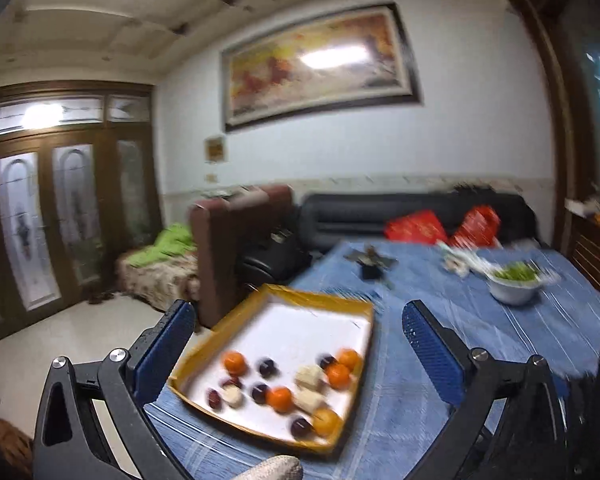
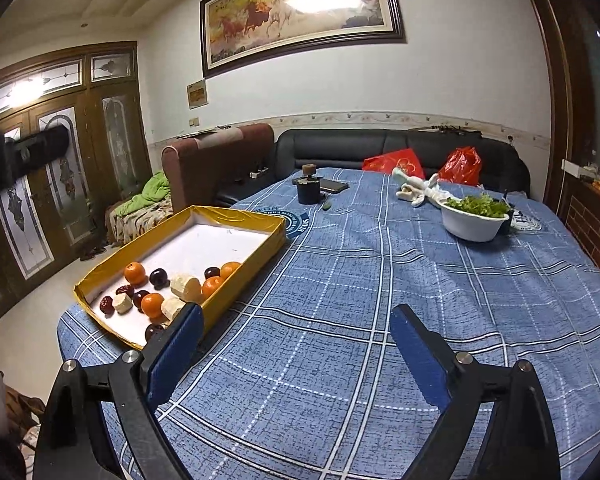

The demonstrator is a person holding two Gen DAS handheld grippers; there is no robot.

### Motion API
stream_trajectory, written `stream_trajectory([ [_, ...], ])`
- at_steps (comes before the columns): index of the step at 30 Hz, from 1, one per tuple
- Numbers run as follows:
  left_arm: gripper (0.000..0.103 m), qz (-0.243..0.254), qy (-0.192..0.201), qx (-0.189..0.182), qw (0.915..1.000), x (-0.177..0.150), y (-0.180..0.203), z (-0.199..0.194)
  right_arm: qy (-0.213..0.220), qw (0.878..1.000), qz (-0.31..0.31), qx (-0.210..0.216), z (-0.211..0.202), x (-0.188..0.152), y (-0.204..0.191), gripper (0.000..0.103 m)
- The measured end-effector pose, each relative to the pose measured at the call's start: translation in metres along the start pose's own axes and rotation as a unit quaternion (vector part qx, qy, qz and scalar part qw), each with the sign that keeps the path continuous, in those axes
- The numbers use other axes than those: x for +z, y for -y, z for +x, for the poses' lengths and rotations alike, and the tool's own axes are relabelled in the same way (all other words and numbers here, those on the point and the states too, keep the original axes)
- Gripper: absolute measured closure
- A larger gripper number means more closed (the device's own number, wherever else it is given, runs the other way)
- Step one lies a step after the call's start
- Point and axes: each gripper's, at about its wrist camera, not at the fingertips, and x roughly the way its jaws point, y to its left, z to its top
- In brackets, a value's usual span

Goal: Organize fruits

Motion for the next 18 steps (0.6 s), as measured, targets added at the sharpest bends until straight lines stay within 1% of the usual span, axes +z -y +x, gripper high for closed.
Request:
stream_trajectory([
  [2,0.0,0.013,-0.054,-0.049,0.9973,-0.006,0.01,0.016,-0.003,1.0,0.001,0.001,0.0,-0.001,0.0,0.005],
  [3,0.0,0.009,-0.074,-0.072,0.9946,-0.009,0.013,0.022,-0.008,1.0,0.003,0.001,0.001,-0.002,0.001,0.005],
  [4,0.0,0.003,-0.088,-0.084,0.9926,-0.012,0.014,0.027,-0.012,1.0,0.004,0.001,0.001,-0.003,0.002,0.005],
  [6,0.0,-0.003,-0.093,-0.087,0.9918,-0.015,0.016,0.03,-0.017,1.0,0.006,-0.003,0.002,-0.006,0.004,0.005],
  [8,0.0,0.001,-0.084,-0.084,0.9929,-0.014,0.016,0.029,-0.021,1.0,0.008,-0.009,0.002,-0.007,0.007,0.005],
  [11,0.0,-0.002,-0.079,-0.093,0.9925,-0.012,0.013,0.029,-0.025,0.999,0.016,-0.013,0.001,-0.008,0.014,0.005],
  [18,0.0,-0.014,-0.123,-0.074,0.9896,-0.026,0.002,0.046,-0.036,0.999,0.021,-0.005,0.007,-0.009,0.016,0.005],
])
